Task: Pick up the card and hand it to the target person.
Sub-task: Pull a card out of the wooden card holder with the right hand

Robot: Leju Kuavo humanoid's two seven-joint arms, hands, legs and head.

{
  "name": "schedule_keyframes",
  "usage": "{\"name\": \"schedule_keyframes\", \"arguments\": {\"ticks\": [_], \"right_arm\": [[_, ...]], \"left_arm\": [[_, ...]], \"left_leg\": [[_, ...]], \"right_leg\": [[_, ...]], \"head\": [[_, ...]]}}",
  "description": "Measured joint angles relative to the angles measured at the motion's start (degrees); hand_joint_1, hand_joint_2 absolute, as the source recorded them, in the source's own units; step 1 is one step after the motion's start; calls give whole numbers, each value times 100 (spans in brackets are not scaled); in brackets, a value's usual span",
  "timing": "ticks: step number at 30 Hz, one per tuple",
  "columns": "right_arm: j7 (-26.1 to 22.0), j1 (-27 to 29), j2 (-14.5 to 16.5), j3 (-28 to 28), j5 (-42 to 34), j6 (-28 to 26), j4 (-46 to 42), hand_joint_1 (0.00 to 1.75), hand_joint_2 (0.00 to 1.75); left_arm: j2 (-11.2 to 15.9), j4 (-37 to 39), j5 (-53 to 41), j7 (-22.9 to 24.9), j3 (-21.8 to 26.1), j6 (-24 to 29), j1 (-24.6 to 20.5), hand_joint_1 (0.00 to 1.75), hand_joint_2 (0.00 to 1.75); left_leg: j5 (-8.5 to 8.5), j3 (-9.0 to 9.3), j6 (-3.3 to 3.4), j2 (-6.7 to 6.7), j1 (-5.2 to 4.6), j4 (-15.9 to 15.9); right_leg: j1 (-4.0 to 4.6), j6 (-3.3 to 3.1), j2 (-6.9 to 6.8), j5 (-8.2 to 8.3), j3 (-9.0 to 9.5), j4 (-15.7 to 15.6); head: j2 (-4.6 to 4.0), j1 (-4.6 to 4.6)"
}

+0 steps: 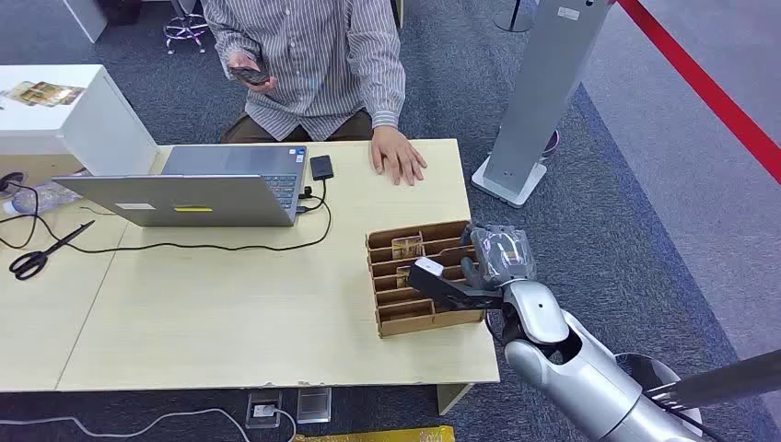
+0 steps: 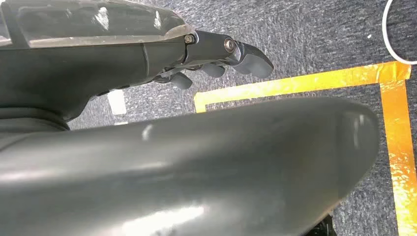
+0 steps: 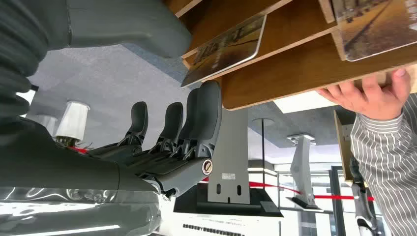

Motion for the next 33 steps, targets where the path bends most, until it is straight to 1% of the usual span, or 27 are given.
{"name": "schedule_keyframes", "arguments": {"ticks": [3,7,13,14,18,19,24,30,33], "right_arm": [[-29,-10,32,3,-9,-12,25,93,175],[-96,-37,101,8,-53,-49,93,83,175],[-194,-115,212,27,-123,-136,245,81,175],[-206,-131,230,33,-130,-146,282,83,175],[-266,-202,305,42,-174,-209,446,127,175],[-275,-215,317,44,-185,-224,485,131,175],[-300,-261,368,45,-203,-253,619,134,175],[-247,-334,379,55,-196,-275,760,127,175],[-187,-377,377,66,-195,-301,854,129,175]], "left_arm": [[-3,0,0,7,0,0,-1,0,0],[-5,0,1,11,0,0,-4,0,0],[-23,0,5,13,0,1,-2,0,0],[-27,0,7,13,0,3,-1,0,0],[-37,0,15,13,0,26,3,0,0],[-39,0,17,10,0,30,4,0,0],[-44,0,26,-8,0,35,11,0,0],[-49,0,27,-9,0,35,12,0,0],[-51,0,43,-9,0,36,13,0,0]], "left_leg": [[0,0,0,0,0,0],[0,0,0,0,0,0],[0,-1,0,0,0,0],[0,-1,0,0,0,0],[0,-1,0,0,0,0],[0,-1,0,0,0,0],[0,0,0,0,0,0],[0,2,0,0,0,0],[0,4,0,0,0,0]], "right_leg": [[0,0,0,0,0,0],[0,0,0,0,0,0],[0,0,0,0,0,0],[0,0,0,0,0,0],[0,0,0,0,0,0],[0,0,0,0,0,0],[0,0,0,0,0,0],[0,0,0,0,2,0],[0,0,0,0,4,0]], "head": [[1,-1],[0,-2],[1,-2],[1,-1],[1,-1],[0,-2],[1,-1],[1,-3],[0,-3]]}}
